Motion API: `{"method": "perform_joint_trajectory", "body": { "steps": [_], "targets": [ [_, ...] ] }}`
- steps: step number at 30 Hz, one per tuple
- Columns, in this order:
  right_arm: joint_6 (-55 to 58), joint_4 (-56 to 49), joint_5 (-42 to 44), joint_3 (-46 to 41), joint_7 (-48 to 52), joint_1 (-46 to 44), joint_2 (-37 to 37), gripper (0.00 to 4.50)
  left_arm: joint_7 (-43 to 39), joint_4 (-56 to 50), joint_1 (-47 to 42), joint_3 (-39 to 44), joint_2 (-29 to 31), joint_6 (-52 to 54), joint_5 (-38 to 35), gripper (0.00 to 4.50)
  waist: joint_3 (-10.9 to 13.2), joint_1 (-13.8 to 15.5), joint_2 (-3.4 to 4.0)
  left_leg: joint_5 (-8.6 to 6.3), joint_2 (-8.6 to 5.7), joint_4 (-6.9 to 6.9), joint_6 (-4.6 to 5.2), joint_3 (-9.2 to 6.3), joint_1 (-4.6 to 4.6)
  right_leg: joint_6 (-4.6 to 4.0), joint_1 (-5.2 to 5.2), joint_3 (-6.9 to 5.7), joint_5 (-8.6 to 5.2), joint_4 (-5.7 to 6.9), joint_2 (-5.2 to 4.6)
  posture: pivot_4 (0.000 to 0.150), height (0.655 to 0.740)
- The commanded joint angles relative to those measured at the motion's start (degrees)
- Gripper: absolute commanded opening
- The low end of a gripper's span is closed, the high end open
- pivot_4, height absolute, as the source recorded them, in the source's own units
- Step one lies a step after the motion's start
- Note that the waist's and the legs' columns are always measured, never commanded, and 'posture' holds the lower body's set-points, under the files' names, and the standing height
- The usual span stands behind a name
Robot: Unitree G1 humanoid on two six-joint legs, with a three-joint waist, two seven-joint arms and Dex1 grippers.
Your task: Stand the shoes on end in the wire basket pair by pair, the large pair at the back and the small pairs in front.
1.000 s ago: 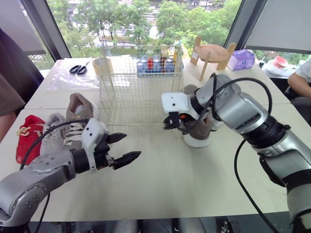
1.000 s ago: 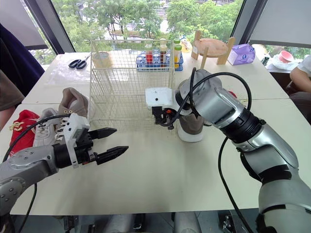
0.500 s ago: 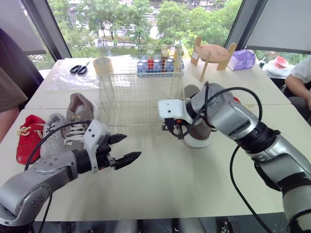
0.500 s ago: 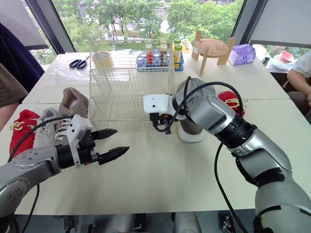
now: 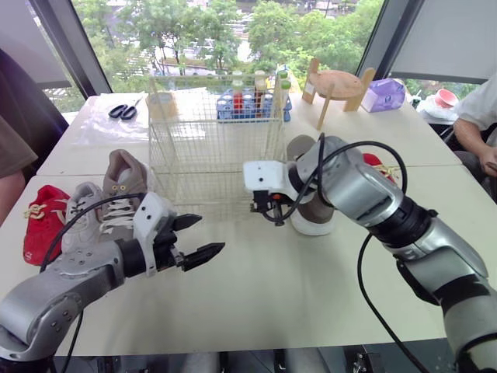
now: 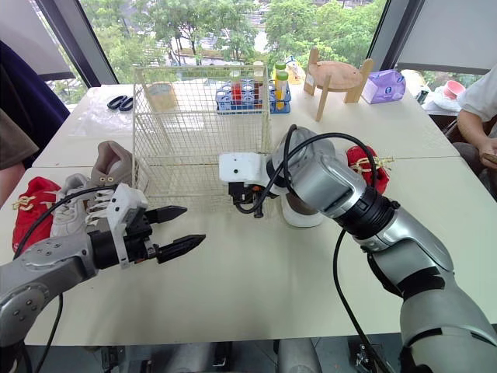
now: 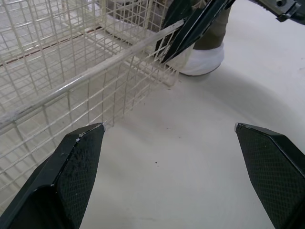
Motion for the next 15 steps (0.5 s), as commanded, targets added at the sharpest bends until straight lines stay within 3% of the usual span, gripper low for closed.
{"method": "perform_joint_trajectory", "body": {
  "steps": [1, 3, 7, 9, 11, 15],
  "targets": [
    [1.18, -1.45, 2.2, -4.91, -1.16, -2.54, 1.37, 2.03, -0.55, -0.62, -0.65, 0.74, -0.2, -0.51, -0.75, 4.5, 0.0, 0.02, 0.0, 0.0, 0.0, 0.0, 0.0, 0.0, 0.0, 0.0, 0.0, 0.0, 0.0, 0.0, 0.0, 0.15, 0.74],
    [4.56, -0.47, 4.53, -8.98, -2.08, -4.74, 2.42, 3.01, -0.49, -0.83, -0.5, 1.32, -0.28, -0.15, -1.63, 4.5, 0.0, 0.04, 0.01, 0.0, 0.0, 0.0, 0.0, 0.0, 0.0, 0.0, 0.0, 0.0, 0.0, 0.0, -0.01, 0.15, 0.74],
    [16.18, 0.9, 12.71, -23.58, -3.59, -10.1, 2.43, 3.01, 0.59, -1.95, 0.67, 4.47, -1.12, 1.03, -7.79, 4.5, 0.0, 0.3, 0.0, 0.0, 0.0, 0.0, 0.0, -0.02, -0.02, 0.0, -0.01, 0.0, 0.0, 0.02, -0.03, 0.15, 0.74],
    [22.91, 2.53, 15.83, -35.48, -8.04, -11.07, 3.39, 3.01, 2.11, -2.84, 0.98, 5.66, -1.89, 1.61, -12.5, 4.5, -0.02, 0.39, -0.04, 0.0, -0.01, 0.0, -0.01, -0.07, -0.03, -0.01, 0.02, -0.01, 0.0, -0.02, -0.08, 0.15, 0.74],
    [20.71, 0.55, 17.68, -47.91, -14.94, -7.22, 5.87, 3.01, 4.06, -3.67, 0.94, 6.01, -2.83, 1.99, -17.99, 4.5, -0.12, 0.48, -0.2, 0.0, -0.04, 0.0, -0.01, -0.14, -0.02, -0.04, 0.09, -0.03, -0.02, -0.07, -0.16, 0.15, 0.74],
    [17.66, -5.42, 17.76, -59.17, -24.61, 5.58, 6.8, 4.36, 8.42, -4.25, -0.96, 3.44, -3.34, 2.75, -24.88, 4.5, -0.24, 0.52, -0.33, -0.01, -0.13, -0.01, -0.02, -0.27, 0.12, -0.2, 0.32, -0.04, -0.1, -0.13, -0.41, 0.15, 0.74]
  ]
}}
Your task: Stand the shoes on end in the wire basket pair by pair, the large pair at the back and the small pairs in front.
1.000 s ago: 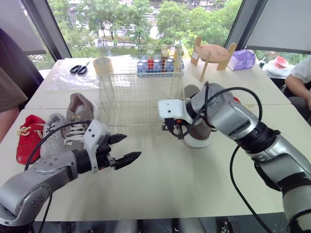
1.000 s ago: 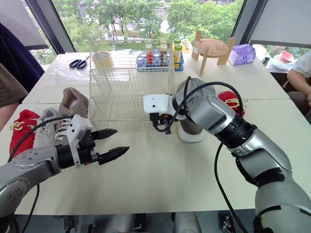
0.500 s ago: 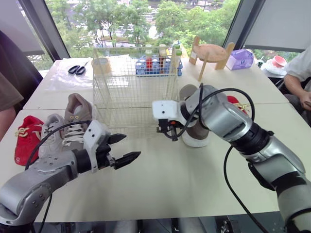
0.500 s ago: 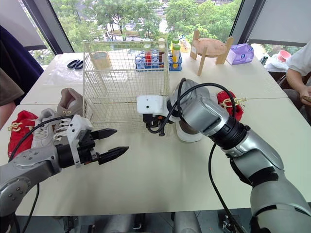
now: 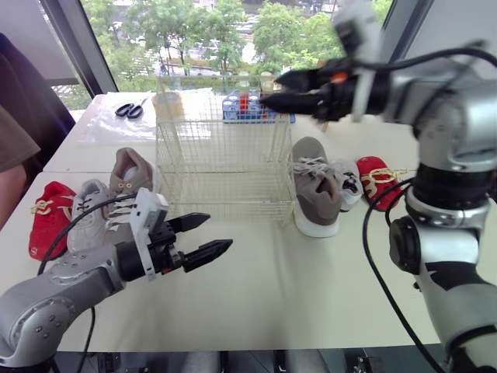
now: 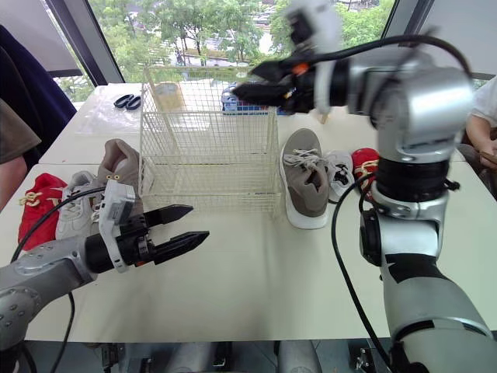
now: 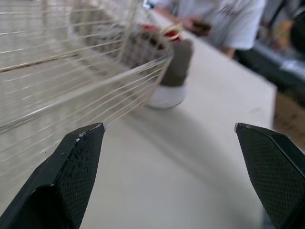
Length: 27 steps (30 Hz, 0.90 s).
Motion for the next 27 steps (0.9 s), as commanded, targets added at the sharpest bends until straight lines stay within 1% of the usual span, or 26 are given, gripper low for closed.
{"method": "perform_joint_trajectory", "body": {
  "steps": [1, 2, 4, 6, 9, 12, 16, 22, 27],
  "targets": [
    [-0.76, -6.51, 2.3, -11.42, -8.19, 9.66, 2.93, 4.44, 3.54, -2.01, -2.17, -2.36, -0.28, 0.58, -4.62, 4.5, 0.01, -0.08, 0.03, 0.0, -0.05, 0.0, 0.0, 0.02, 0.01, -0.02, 0.01, 0.02, -0.01, 0.0, -0.03, 0.15, 0.74],
    [-1.7, -9.69, 2.73, -12.71, -9.5, 14.24, 3.42, 4.44, 3.97, -2.05, -2.62, -3.7, -0.36, 0.95, -5.03, 4.5, 0.01, -0.02, 0.06, 0.01, -0.05, 0.0, 0.01, 0.02, 0.02, -0.02, 0.01, 0.02, -0.01, 0.02, -0.03, 0.15, 0.74],
    [-6.87, -15.25, 0.97, -12.41, -12.75, 23.99, 3.66, 4.44, 3.81, -2.29, -3.17, -6.38, -0.32, 1.56, -5.32, 4.5, 0.02, -0.14, 0.13, 0.01, -0.06, -0.01, 0.02, 0.04, 0.02, 0.09, -0.02, 0.03, 0.05, 0.08, 0.1, 0.15, 0.74],
    [-10.0, -19.35, 0.87, -12.46, -16.26, 30.56, 5.48, 4.44, 3.28, -2.4, -3.25, -8.35, -0.1, 1.84, -4.79, 4.5, 0.08, -0.47, 0.24, 0.01, -0.08, -0.07, 0.03, 0.07, 0.03, 0.24, -0.03, 0.02, 0.07, 0.11, 0.16, 0.15, 0.74],
    [-12.08, -24.7, 1.96, -11.74, -22.58, 36.57, 11.21, 4.44, 3.16, -1.34, -3.7, -10.3, -0.38, 1.64, -3.41, 4.5, 0.08, -0.88, 0.32, 0.02, -0.02, -0.06, 0.05, 0.27, 0.18, 0.25, -0.03, 0.14, 0.06, 0.19, 0.3, 0.15, 0.74],
    [-14.45, -27.18, 1.43, -8.24, -27.61, 42.1, 16.54, 4.44, 2.68, -0.15, -4.56, -11.7, -0.52, 1.51, -2.34, 4.5, 0.06, -0.56, 0.34, 0.02, 0.06, -0.06, 0.05, 0.19, 0.38, 0.05, 0.14, 0.13, -0.07, 0.22, 0.57, 0.15, 0.74],
    [-19.43, -25.86, 2.29, -5.84, -29.53, 47.71, 18.92, 4.44, 1.05, 1.12, -5.05, -12.87, -0.31, 1.42, 0.21, 4.5, 0.05, -0.25, 0.34, 0.02, 0.17, -0.05, 0.04, 0.18, 0.36, 0.05, 0.17, 0.12, -0.1, 0.2, 0.58, 0.15, 0.74],
    [-25.67, -19.28, -0.57, -1.97, -33.93, 50.6, 18.38, 4.44, 0.07, 2.17, -5.29, -12.87, -0.57, 0.98, 2.94, 4.5, 0.05, -0.41, 0.34, 0.02, 0.06, -0.01, 0.04, 0.2, 0.37, 0.05, 0.24, 0.15, -0.11, 0.09, 0.5, 0.15, 0.74],
    [-27.69, -15.44, -1.64, 2.29, -35.39, 53.23, 17.94, 4.44, -0.42, 1.86, -4.4, -12.74, -0.39, 0.9, 4.77, 4.5, 0.03, -0.4, 0.33, 0.02, 0.08, -0.02, 0.04, 0.18, 0.36, 0.05, 0.24, 0.15, -0.11, 0.1, 0.51, 0.15, 0.74]
  ]
}}
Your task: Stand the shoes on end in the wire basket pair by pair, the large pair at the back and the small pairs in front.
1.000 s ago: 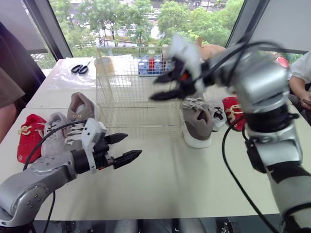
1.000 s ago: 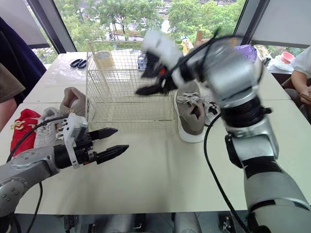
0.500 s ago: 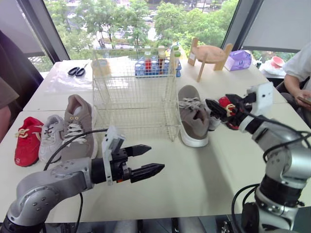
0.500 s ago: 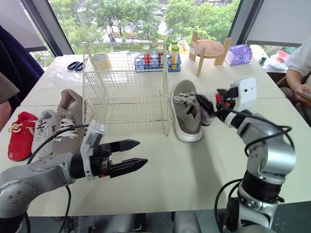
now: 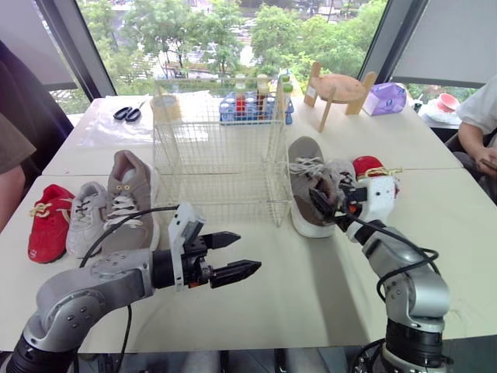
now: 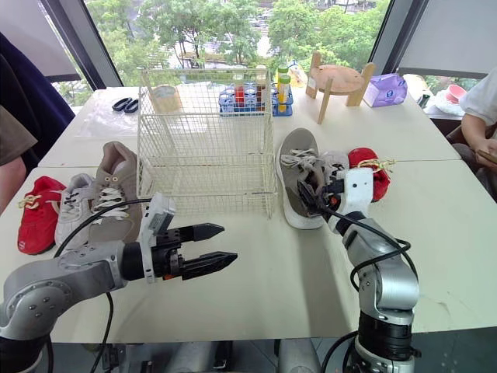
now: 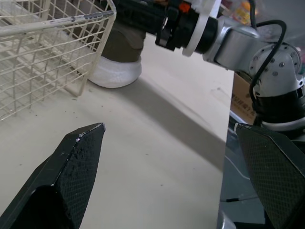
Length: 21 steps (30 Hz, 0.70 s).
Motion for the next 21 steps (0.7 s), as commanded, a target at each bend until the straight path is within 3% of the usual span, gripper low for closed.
{"method": "perform_joint_trajectory", "body": {
  "steps": [1, 4, 11, 13, 16, 21],
  "targets": [
    [-2.1, 1.46, -0.66, 2.35, -0.84, 1.9, -0.76, 4.44, -1.08, -1.06, 0.53, 0.43, 0.32, -0.96, 1.59, 4.5, -0.05, 0.03, -0.05, 0.0, 0.0, 0.0, 0.0, 0.0, 0.01, 0.0, 0.01, 0.01, 0.0, 0.0, 0.0, 0.15, 0.74],
    [-4.03, 4.3, -2.96, 4.18, -2.63, 2.84, -1.85, 3.73, -1.51, -0.94, 0.89, 0.44, 0.35, -1.12, 3.06, 4.5, -0.08, -0.02, -0.08, 0.0, 0.0, 0.0, 0.0, -0.01, 0.02, 0.0, 0.03, 0.0, -0.01, -0.01, 0.0, 0.15, 0.74],
    [-6.52, 6.27, -4.36, 6.17, -5.18, 3.79, -2.62, 0.83, -3.05, -0.84, 1.42, 0.55, 0.01, -1.35, 5.2, 4.5, -0.65, 0.04, -0.39, 0.0, 0.02, 0.0, 0.0, -0.02, 0.06, 0.0, 0.09, -0.01, -0.02, -0.04, 0.0, 0.15, 0.74],
    [-5.93, 5.81, -4.59, 6.12, -6.68, 4.43, -2.23, 0.31, -3.8, -0.71, 1.56, 0.92, 0.17, -1.42, 5.42, 4.5, -0.75, 0.1, -0.4, 0.0, 0.04, 0.0, 0.0, -0.04, 0.06, -0.01, 0.09, -0.02, -0.03, -0.05, 0.0, 0.15, 0.74],
    [-5.92, 4.13, -2.17, 2.03, -9.37, 1.59, -1.13, 0.25, -5.15, 0.11, 1.13, 2.78, 0.47, -1.25, 3.92, 4.5, -0.8, 0.19, -0.45, 0.0, 0.04, 0.0, 0.0, -0.06, 0.05, -0.01, 0.11, -0.03, -0.03, -0.06, 0.0, 0.15, 0.74],
    [-3.55, 2.98, 7.69, -10.79, -12.6, -14.93, -3.93, 0.25, -5.75, 5.05, -3.17, 8.56, 0.43, 0.56, -6.83, 4.5, -0.47, 0.46, 0.04, 0.01, -0.01, 0.08, 0.01, -0.07, -0.05, 0.0, 0.02, -0.03, -0.03, -0.1, -0.05, 0.15, 0.74]
  ]
}}
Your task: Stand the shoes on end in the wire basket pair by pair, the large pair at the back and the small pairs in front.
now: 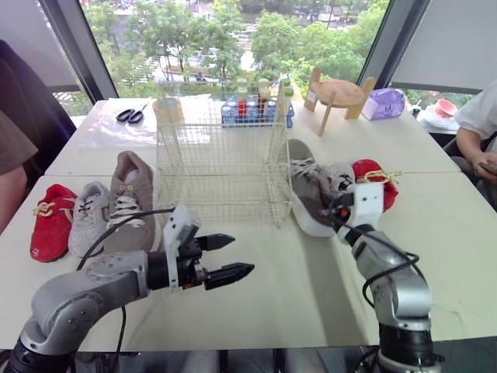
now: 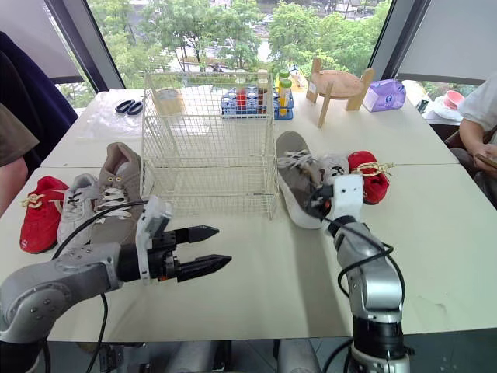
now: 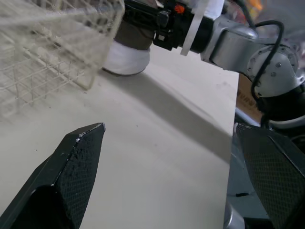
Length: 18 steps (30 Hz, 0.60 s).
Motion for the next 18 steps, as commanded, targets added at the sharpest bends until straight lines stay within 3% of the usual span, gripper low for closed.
{"method": "perform_joint_trajectory", "body": {
  "steps": [1, 4, 8, 14, 18],
  "targets": [
    [0.57, -2.64, 8.27, -10.78, -2.41, -11.46, -3.39, 0.25, -0.8, 2.7, -3.65, 4.56, 0.53, 0.98, -9.33, 4.5, 0.3, 0.04, 0.39, 0.0, -0.01, 0.0, 0.0, 0.0, -0.01, 0.0, 0.0, 0.0, 0.0, 0.0, -0.01, 0.15, 0.74],
    [3.07, -0.93, 15.26, -17.07, -1.68, -17.58, -7.0, 0.25, 0.16, 5.3, -6.93, 7.22, 0.81, 1.33, -16.02, 4.5, 0.35, -0.05, 0.47, -0.03, -0.04, -0.09, 0.06, -0.02, -0.08, 0.08, -0.09, -0.02, -0.01, 0.04, -0.01, 0.15, 0.74],
    [5.31, 2.1, 25.19, -21.66, 3.65, -27.4, -15.67, 0.25, 9.13, 12.55, -16.55, 12.24, 0.87, -2.03, -27.31, 4.5, 0.6, -0.36, 0.55, -0.07, -0.02, -0.1, 0.13, -0.06, -0.07, 0.41, -0.06, -0.05, 0.02, 0.13, 0.0, 0.15, 0.74],
    [5.39, 5.28, 30.89, -11.79, 26.15, -36.24, -31.66, 0.25, 19.66, 25.24, -30.25, 17.79, 3.93, -5.06, -35.86, 4.5, 0.72, -0.96, 0.63, -0.13, -0.04, -0.15, 0.25, 0.02, 0.01, 0.49, -0.08, 0.0, -0.01, 0.12, 0.04, 0.15, 0.74],
    [1.97, 7.96, 30.06, -5.06, 38.69, -40.61, -38.38, 0.25, 19.34, 32.51, -35.12, 18.84, 7.61, -2.65, -35.75, 4.5, 0.74, -0.78, 0.54, -0.16, 0.0, -0.17, 0.29, 0.02, 0.05, 0.49, -0.06, 0.0, -0.03, 0.11, 0.13, 0.15, 0.74]
  ]
}}
